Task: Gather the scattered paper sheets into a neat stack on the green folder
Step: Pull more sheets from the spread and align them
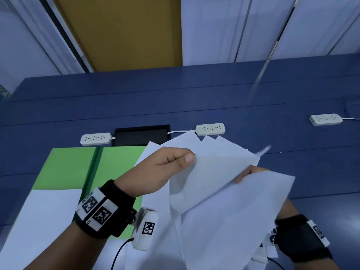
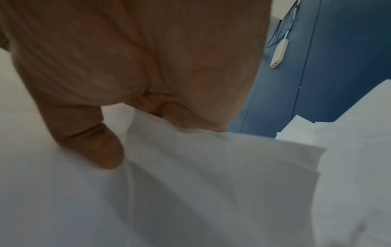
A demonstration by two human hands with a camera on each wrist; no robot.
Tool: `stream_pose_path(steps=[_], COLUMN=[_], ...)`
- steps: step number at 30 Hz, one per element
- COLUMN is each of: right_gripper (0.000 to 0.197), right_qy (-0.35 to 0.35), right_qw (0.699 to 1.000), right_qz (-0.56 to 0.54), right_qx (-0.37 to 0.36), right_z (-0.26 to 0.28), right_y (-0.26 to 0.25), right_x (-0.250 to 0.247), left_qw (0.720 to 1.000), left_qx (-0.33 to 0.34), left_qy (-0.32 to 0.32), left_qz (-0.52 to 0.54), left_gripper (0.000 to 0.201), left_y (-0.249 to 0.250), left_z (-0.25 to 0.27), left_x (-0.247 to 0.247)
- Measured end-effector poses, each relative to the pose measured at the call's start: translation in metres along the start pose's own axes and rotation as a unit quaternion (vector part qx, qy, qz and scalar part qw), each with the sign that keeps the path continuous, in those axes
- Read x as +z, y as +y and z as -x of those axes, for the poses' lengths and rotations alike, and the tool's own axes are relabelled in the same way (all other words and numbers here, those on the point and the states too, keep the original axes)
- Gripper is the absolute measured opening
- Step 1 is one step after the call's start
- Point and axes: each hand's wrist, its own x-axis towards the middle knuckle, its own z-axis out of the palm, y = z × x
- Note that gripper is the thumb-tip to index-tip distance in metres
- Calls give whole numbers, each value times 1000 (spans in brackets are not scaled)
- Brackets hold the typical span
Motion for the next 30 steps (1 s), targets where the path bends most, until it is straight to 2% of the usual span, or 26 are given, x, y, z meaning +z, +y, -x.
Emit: stream_pose_path(steps=[2, 3, 5, 6, 7, 12, 14, 16, 19, 21, 23, 27, 30], right_gripper=[12, 12, 16, 19, 23, 25, 34, 33, 34, 40, 42, 27, 32], right_qy=[-1, 3, 42, 60, 70, 87, 82, 94, 93, 90, 86, 94, 94], right_qw=[999, 998, 995, 995, 995, 991, 989, 985, 980, 977, 977, 979, 982], right_qz=[-25, -48, -63, -58, -55, -90, -98, -125, -168, -186, -187, -170, -156], right_qx=[-35, -41, -62, -53, -38, 53, 75, 74, 60, 52, 51, 56, 40], right_z=[1, 3, 1, -1, -1, -1, 1, 2, 4, 5, 5, 7, 9], right_y=[-20, -26, -19, -14, -9, -3, 3, 7, 7, 8, 8, 7, 5], right_x=[10, 11, 10, 10, 11, 24, 27, 31, 35, 33, 31, 30, 32], left_qw=[996, 987, 953, 938, 931, 936, 943, 951, 957, 960, 961, 960, 956], left_qx=[-13, -25, -46, -50, -50, -72, -91, -106, -121, -116, -115, -115, -109], left_qy=[37, 49, 31, 19, 10, 32, 76, 112, 154, 176, 177, 182, 184], left_qz=[78, 148, 299, 343, 362, 343, 310, 269, 216, 186, 177, 179, 198], left_gripper=[52, 57, 85, 97, 100, 70, 46, 33, 37, 22, 20, 22, 26], left_y=[-9, -16, -35, -45, -54, -79, -79, -83, -91, -92, -91, -92, -93], left_z=[0, 1, 4, 6, 9, 20, 16, 10, 6, 4, 3, 4, 3], left_x=[-2, -2, 1, 4, 8, 35, 42, 47, 52, 52, 51, 46, 48])
